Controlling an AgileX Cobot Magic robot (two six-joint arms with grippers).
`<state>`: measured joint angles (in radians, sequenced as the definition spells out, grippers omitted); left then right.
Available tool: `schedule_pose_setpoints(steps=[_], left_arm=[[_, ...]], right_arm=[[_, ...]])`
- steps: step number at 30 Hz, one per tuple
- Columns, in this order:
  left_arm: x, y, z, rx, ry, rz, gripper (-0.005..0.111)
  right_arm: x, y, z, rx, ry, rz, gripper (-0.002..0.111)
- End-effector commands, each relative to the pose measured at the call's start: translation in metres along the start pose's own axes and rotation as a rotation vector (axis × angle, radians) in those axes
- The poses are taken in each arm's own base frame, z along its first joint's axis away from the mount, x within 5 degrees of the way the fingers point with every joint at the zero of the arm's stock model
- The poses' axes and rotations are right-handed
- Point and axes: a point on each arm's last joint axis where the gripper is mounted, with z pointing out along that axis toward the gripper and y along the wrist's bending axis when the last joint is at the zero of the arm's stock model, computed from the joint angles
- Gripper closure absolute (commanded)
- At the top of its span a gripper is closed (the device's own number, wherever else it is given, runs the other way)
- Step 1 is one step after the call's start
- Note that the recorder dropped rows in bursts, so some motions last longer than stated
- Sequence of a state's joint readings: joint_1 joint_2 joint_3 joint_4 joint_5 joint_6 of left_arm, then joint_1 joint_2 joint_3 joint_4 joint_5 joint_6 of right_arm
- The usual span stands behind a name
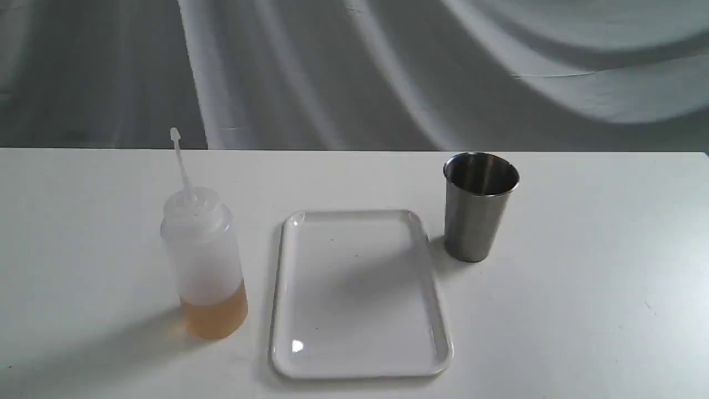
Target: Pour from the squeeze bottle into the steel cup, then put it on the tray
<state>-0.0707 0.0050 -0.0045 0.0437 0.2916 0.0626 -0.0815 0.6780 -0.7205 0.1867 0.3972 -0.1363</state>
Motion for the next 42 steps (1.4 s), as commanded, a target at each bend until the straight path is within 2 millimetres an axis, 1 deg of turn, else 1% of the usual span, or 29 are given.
schedule_pose_setpoints(steps=[1, 3, 5, 6, 7, 9, 10, 13, 14, 15, 19, 22, 26, 29, 35, 38, 42], left_arm=[[0.001, 0.000, 0.000, 0.002, -0.007, -0.001, 0.098], [0.001, 0.000, 0.000, 0.002, -0.007, -0.001, 0.098], [0.001, 0.000, 0.000, 0.002, -0.007, -0.001, 0.098], [0.001, 0.000, 0.000, 0.002, -0.007, -0.001, 0.098], [0.001, 0.000, 0.000, 0.002, -0.007, -0.001, 0.098], [0.001, 0.000, 0.000, 0.002, -0.007, -0.001, 0.098], [0.001, 0.000, 0.000, 0.002, -0.007, -0.001, 0.098], [0.001, 0.000, 0.000, 0.002, -0.007, -0.001, 0.098], [0.001, 0.000, 0.000, 0.002, -0.007, -0.001, 0.098], [0.001, 0.000, 0.000, 0.002, -0.007, -0.001, 0.098], [0.001, 0.000, 0.000, 0.002, -0.007, -0.001, 0.098], [0.001, 0.000, 0.000, 0.002, -0.007, -0.001, 0.098], [0.001, 0.000, 0.000, 0.002, -0.007, -0.001, 0.098], [0.001, 0.000, 0.000, 0.002, -0.007, -0.001, 0.098], [0.001, 0.000, 0.000, 0.002, -0.007, -0.001, 0.098], [0.001, 0.000, 0.000, 0.002, -0.007, -0.001, 0.098], [0.001, 0.000, 0.000, 0.002, -0.007, -0.001, 0.098]], right_arm=[[-0.019, 0.021, 0.026, -0.114, 0.007, -0.090, 0.108], [-0.026, 0.039, 0.041, -0.192, -0.010, -0.145, 0.108], [-0.028, 0.061, 0.058, -0.273, -0.031, -0.170, 0.108], [-0.027, 0.068, 0.065, -0.295, -0.037, -0.174, 0.108], [-0.025, 0.081, 0.073, -0.337, -0.054, -0.182, 0.108], [-0.018, 0.099, 0.088, -0.386, -0.057, -0.194, 0.108], [-0.011, 0.109, 0.099, -0.406, -0.047, -0.201, 0.108], [0.010, 0.135, 0.118, -0.465, -0.004, -0.227, 0.108], [0.021, 0.146, 0.125, -0.489, 0.034, -0.244, 0.108], [0.028, 0.152, 0.130, -0.500, 0.054, -0.253, 0.108], [0.062, 0.188, 0.142, -0.580, 0.114, -0.286, 0.108], [0.082, 0.209, 0.147, -0.619, 0.128, -0.286, 0.108], [0.110, 0.228, 0.155, -0.648, 0.154, -0.308, 0.108], [0.130, 0.238, 0.163, -0.657, 0.163, -0.322, 0.108], [0.164, 0.245, 0.182, -0.644, 0.168, -0.334, 0.108], [0.176, 0.246, 0.187, -0.639, 0.172, -0.339, 0.108], [0.180, 0.247, 0.191, -0.636, 0.154, -0.330, 0.108]])
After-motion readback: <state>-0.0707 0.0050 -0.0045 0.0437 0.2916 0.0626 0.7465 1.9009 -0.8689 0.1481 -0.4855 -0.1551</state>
